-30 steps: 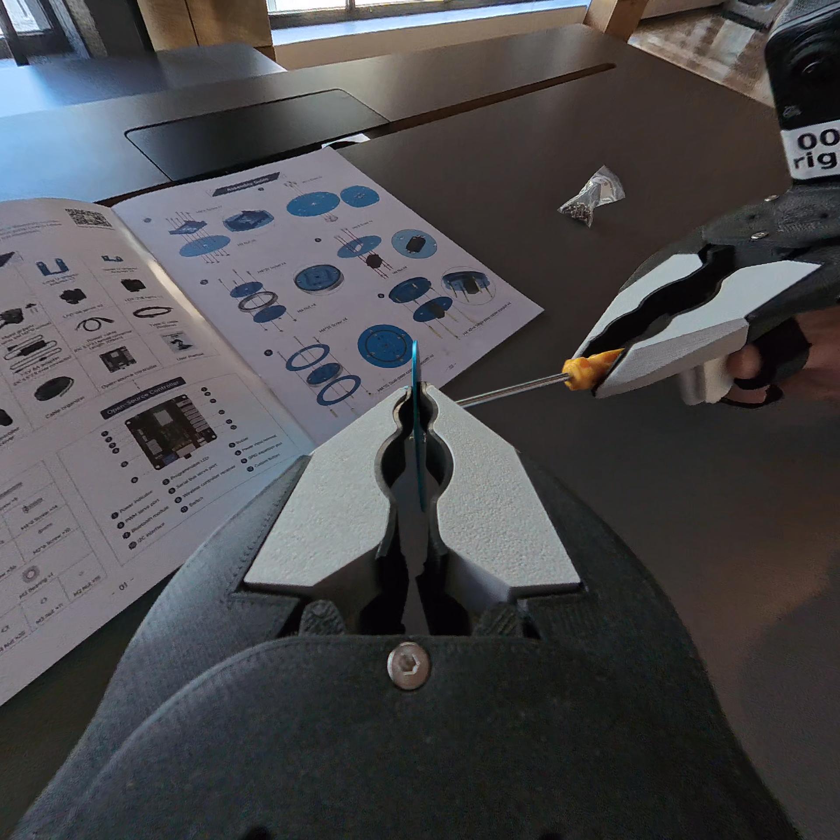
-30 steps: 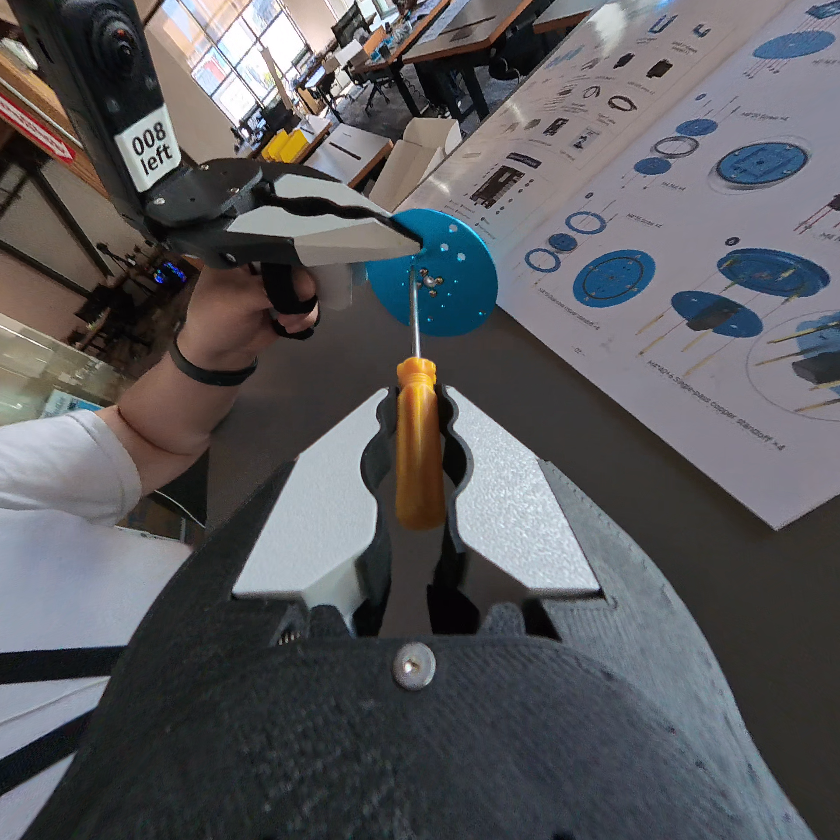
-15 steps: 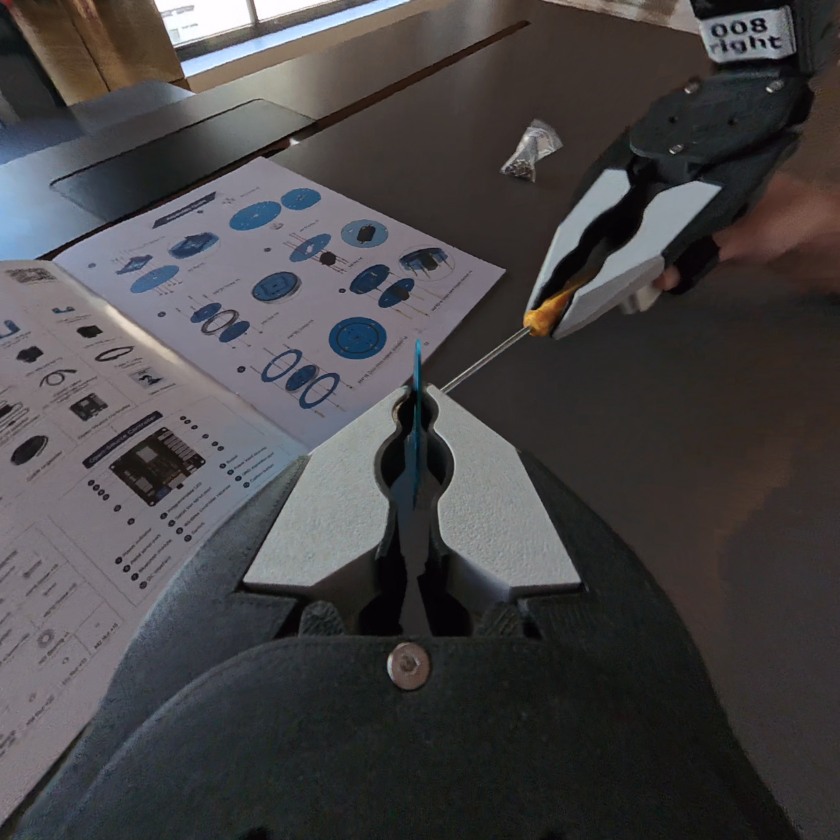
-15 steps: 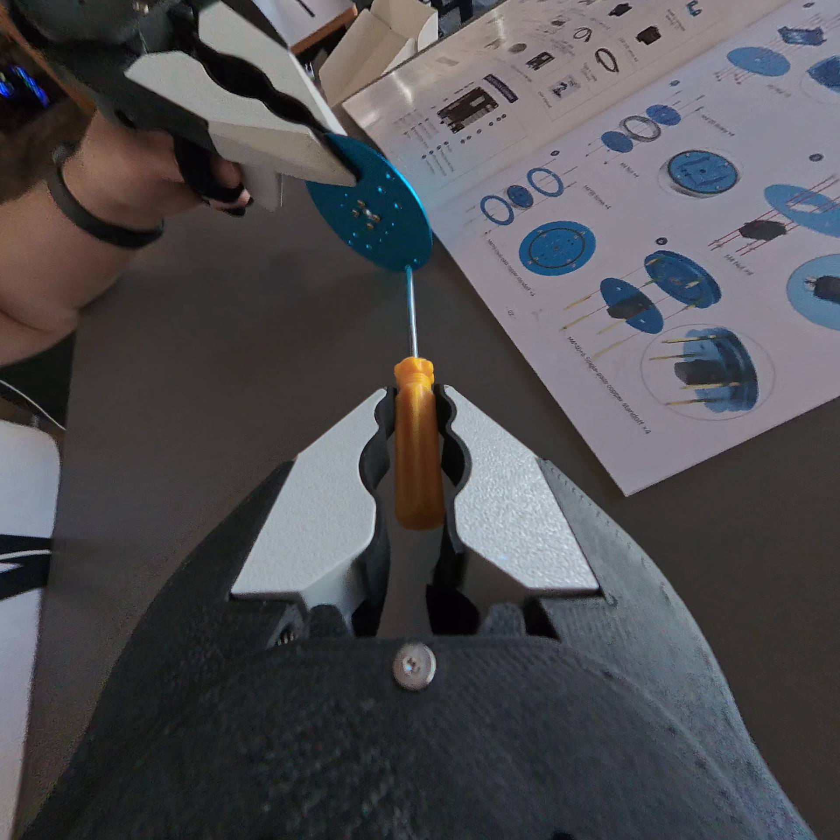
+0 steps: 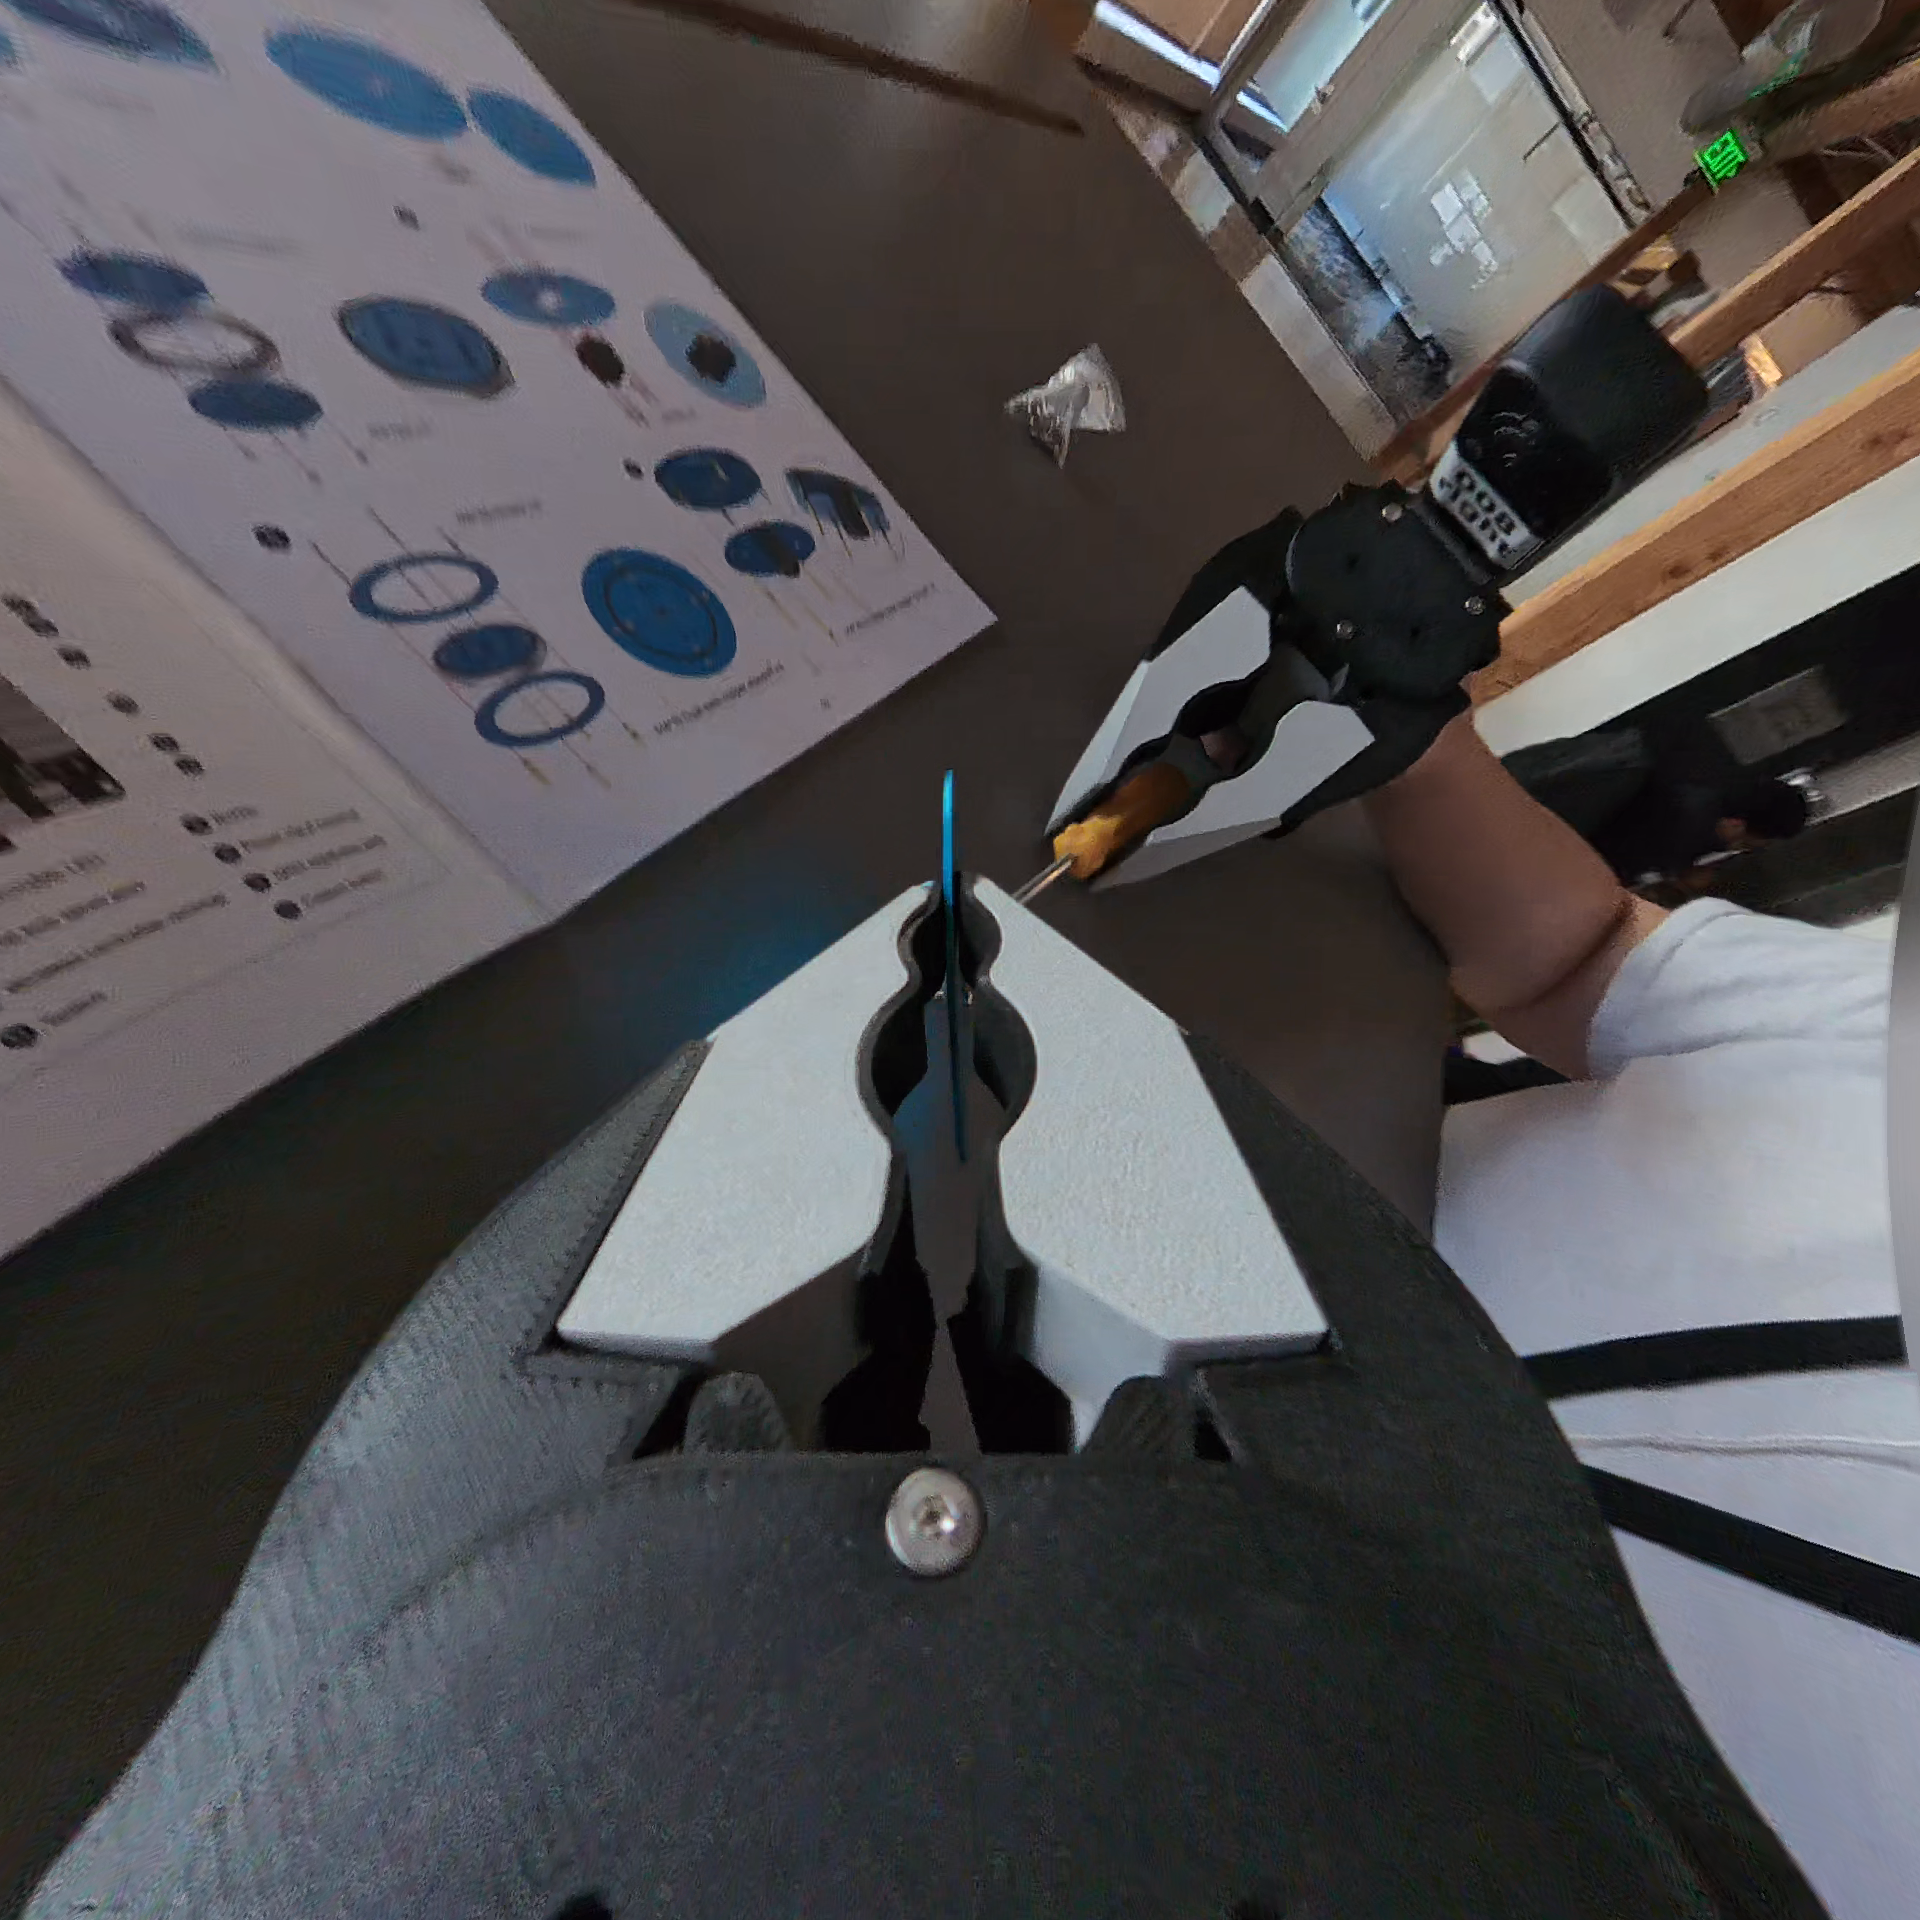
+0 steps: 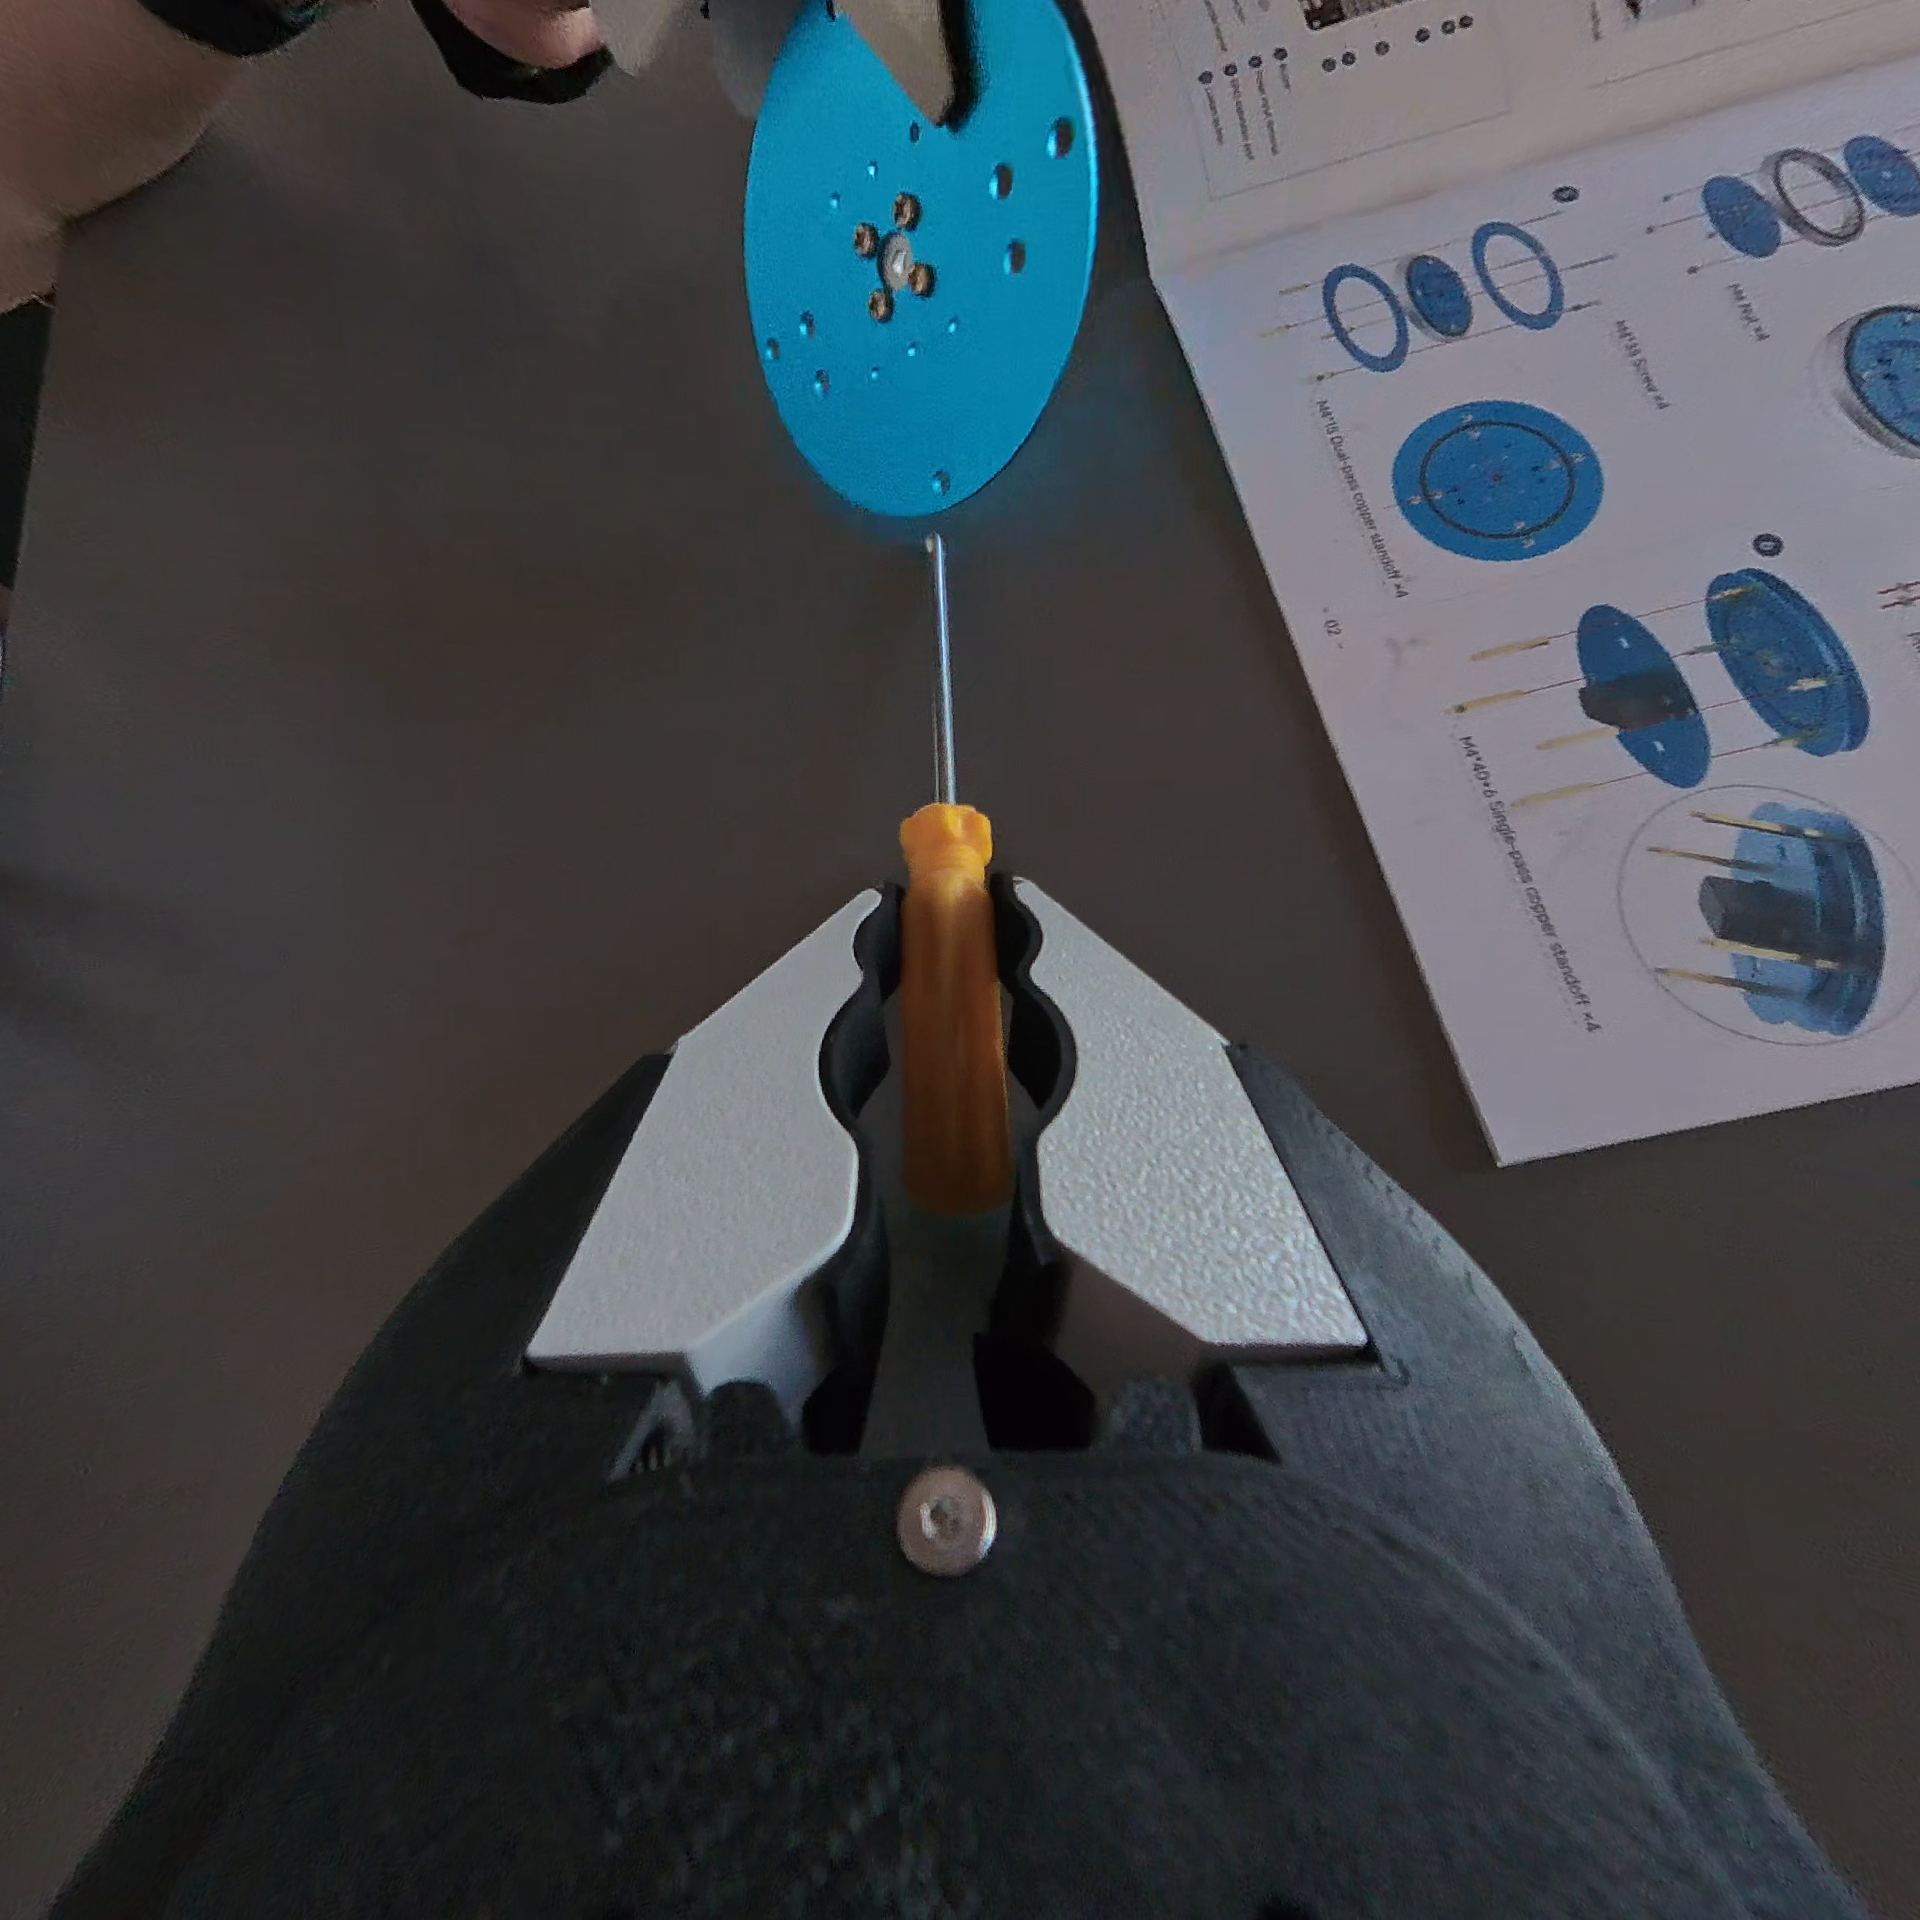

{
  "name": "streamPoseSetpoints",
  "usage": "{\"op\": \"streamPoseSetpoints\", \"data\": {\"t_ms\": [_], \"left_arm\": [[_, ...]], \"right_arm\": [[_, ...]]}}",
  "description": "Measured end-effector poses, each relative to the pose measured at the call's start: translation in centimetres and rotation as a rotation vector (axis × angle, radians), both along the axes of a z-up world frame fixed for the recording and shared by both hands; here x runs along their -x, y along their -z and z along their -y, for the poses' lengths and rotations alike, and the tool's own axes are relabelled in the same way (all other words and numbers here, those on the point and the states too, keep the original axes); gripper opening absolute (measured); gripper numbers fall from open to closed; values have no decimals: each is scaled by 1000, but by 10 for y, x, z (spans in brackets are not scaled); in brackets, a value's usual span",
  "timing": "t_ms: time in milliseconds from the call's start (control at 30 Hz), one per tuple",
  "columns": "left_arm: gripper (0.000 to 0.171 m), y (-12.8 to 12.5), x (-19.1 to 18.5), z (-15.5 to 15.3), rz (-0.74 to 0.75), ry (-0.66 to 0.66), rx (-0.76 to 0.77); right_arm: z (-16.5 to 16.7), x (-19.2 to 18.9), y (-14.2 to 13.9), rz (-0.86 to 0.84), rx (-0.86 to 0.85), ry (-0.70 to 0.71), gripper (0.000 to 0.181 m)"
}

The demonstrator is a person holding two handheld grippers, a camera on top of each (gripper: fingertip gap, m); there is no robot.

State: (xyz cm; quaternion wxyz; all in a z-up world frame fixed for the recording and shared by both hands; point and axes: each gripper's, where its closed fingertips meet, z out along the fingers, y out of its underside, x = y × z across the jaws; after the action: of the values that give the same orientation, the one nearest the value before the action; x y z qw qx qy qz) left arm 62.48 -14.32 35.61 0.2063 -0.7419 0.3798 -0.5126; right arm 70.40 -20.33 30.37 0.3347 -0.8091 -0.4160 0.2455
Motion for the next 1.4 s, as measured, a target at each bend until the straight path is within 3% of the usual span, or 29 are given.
{"op": "streamPoseSetpoints", "data": {"t_ms": [100,267,433,833,933,1033,1200,1400], "left_arm": [[0,8,0,5,-5,21,123],[0,17,1,8,-34,48,168],[0,10,2,8,29,48,258],[0,19,4,-1,22,5,322],[0,12,0,-2,25,-12,230],[0,7,-1,-9,-17,-69,44],[0,3,-1,-18,-122,-158,-223],[0,0,-6,-13,-185,-174,-345]], "right_arm": [[-4,-10,-3,38,-27,30,17],[-8,-19,-10,-1,-29,62,17],[-8,-19,-7,4,-22,68,17],[-9,-22,-15,-17,-37,78,17],[-7,-15,-40,-61,-138,69,16],[-2,0,-55,-18,-277,68,16],[-1,15,-54,311,-581,61,16],[-14,8,-61,668,-922,77,17]]}}
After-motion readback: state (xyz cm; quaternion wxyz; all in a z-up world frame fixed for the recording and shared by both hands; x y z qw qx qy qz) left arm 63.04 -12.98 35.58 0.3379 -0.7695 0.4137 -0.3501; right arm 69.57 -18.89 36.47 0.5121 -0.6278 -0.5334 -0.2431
